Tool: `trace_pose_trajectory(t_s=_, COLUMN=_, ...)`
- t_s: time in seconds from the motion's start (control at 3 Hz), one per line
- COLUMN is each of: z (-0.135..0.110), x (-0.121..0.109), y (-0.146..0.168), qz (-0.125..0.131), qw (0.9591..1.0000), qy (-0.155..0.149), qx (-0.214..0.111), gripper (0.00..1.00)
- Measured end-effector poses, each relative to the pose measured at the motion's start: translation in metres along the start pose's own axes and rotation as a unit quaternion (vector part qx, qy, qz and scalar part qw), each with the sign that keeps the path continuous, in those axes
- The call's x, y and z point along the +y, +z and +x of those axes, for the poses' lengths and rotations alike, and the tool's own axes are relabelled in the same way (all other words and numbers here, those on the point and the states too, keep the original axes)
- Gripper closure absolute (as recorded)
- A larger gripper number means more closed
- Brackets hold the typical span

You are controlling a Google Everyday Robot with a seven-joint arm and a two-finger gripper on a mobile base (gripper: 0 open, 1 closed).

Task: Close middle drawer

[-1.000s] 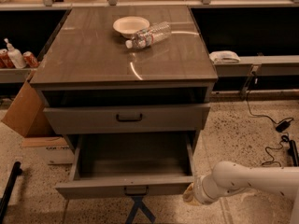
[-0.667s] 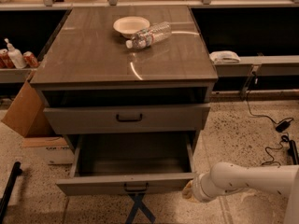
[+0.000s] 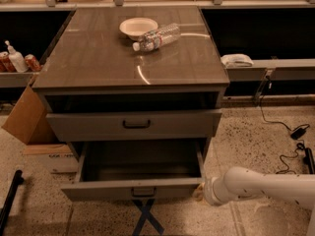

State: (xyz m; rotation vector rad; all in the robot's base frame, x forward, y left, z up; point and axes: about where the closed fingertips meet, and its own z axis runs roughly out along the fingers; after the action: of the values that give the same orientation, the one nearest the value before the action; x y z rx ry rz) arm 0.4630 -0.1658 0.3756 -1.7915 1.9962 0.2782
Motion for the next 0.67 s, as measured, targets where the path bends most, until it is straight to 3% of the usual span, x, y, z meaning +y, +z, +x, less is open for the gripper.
trace_pose_trajectory(t_s=0.67, z=-0.021, x=-0.045, y=-0.001, qz=0.034, qw=0.9992, qy=-0.011, qx=-0.020, gripper=1.00)
